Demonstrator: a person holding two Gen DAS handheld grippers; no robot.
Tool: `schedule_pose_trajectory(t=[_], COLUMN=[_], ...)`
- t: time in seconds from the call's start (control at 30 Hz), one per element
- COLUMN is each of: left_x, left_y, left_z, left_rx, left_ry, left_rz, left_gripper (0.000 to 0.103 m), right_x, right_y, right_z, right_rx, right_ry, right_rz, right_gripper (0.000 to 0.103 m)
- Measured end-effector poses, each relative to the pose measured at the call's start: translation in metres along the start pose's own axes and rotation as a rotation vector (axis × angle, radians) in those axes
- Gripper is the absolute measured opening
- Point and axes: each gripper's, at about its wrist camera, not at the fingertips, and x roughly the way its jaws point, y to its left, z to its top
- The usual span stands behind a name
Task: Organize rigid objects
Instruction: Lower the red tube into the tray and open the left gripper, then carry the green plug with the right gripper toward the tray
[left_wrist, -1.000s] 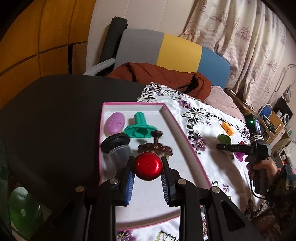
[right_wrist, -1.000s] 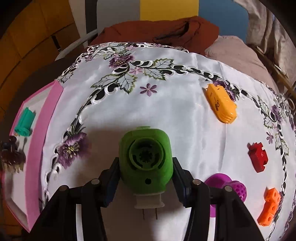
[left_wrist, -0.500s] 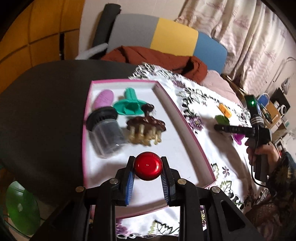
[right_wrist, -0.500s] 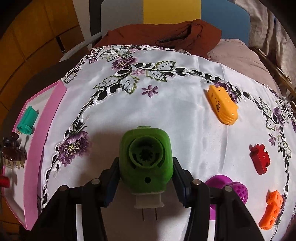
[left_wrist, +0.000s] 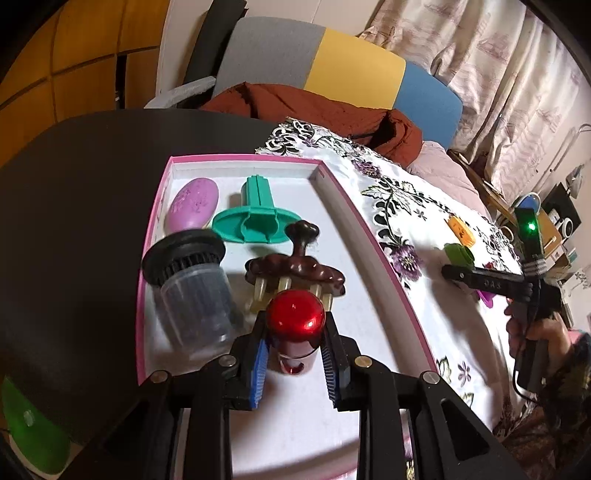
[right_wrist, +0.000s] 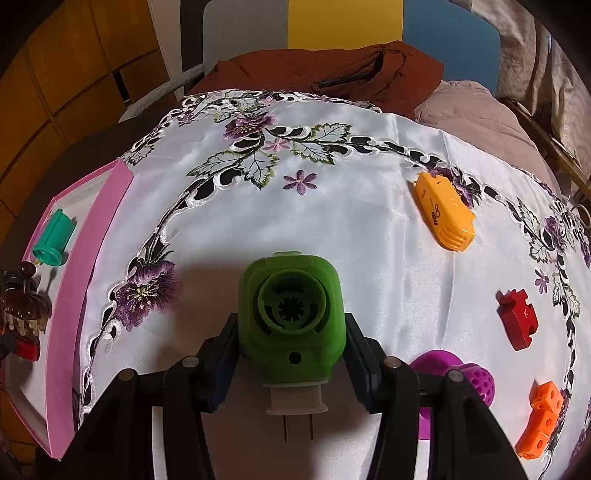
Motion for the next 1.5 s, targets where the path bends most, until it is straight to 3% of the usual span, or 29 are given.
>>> schedule_pose_trajectory(t=[0.3,0.57,0.8,1.23,1.5], left_x=[0.026,0.021,0.005,-0.04,-0.036], left_y=[-0.003,-0.006,-0.001,0.013,0.031], left_z=[0.021,0.013,0.008,-0.008,-0.018], left_rx=[-0.015,-0.004,-0.016,-0.041,-0.075], left_ry=[0.023,0.028,0.004,-0.059,-0.023], left_rz=[0.006,0.014,0.018,0.053,0.098], left_gripper=[0.026,0.026,0.036,0.036,0.036], right_x=[0.0,0.0,0.0,0.0,0.0], right_y=[0.0,0.0,0.0,0.0,0.0], right_z=[0.0,0.0,0.0,0.0,0.0], right_rx=[0.0,-0.003,-0.004,-0.006,-0.008], right_ry=[-0.001,0.0,0.0,-0.002,-0.003], right_rz=[0.0,-0.001,-0.001,-0.002,-0.002], right_gripper=[0.053,0.053,0.053,0.053,0.053])
